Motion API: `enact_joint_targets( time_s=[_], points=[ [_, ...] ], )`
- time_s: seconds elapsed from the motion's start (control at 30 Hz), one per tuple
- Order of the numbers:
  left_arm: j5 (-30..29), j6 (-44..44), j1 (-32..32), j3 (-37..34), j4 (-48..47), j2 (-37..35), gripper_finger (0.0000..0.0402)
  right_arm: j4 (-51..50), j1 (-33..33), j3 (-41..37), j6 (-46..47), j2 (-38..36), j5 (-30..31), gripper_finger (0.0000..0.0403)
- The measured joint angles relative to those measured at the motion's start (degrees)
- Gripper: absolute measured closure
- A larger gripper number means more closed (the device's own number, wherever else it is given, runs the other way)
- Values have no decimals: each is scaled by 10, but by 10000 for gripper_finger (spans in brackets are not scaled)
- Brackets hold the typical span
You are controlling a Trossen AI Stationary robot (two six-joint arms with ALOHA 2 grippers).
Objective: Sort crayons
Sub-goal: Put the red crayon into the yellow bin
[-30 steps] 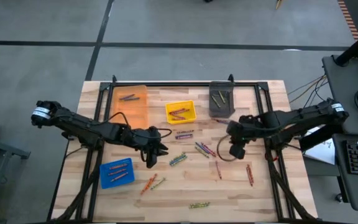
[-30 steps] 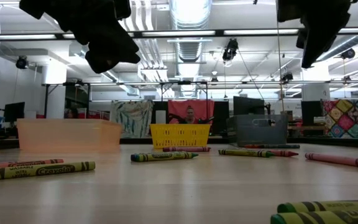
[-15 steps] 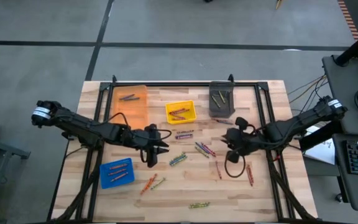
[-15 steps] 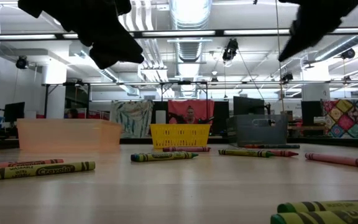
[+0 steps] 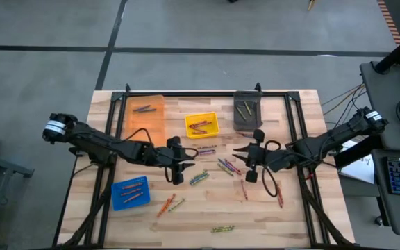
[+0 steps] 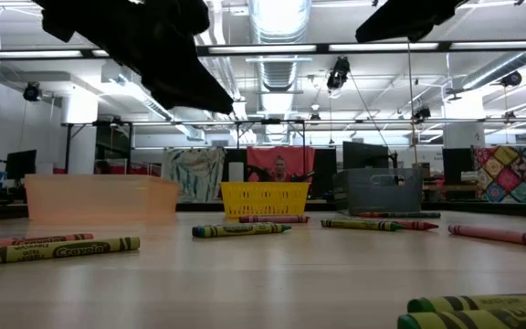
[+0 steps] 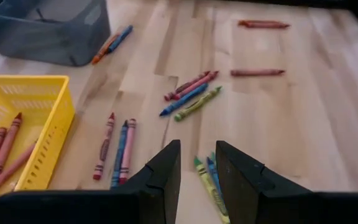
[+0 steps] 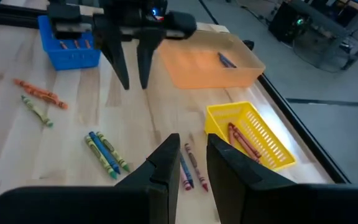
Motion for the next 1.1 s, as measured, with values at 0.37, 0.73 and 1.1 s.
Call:
enact_joint_targets(
  time_s=[0.37, 0.73, 1.1],
  points=[
    [2, 84, 48, 4, 56, 81, 318, 23, -21, 0, -69, 0, -1, 335],
    [3, 125, 76, 4, 131, 166, 283, 22, -34, -4, -92, 0, -1, 335],
    [4, 128, 87, 27, 194, 244, 276, 13, -35, -5, -65, 0, -1, 335]
  ],
)
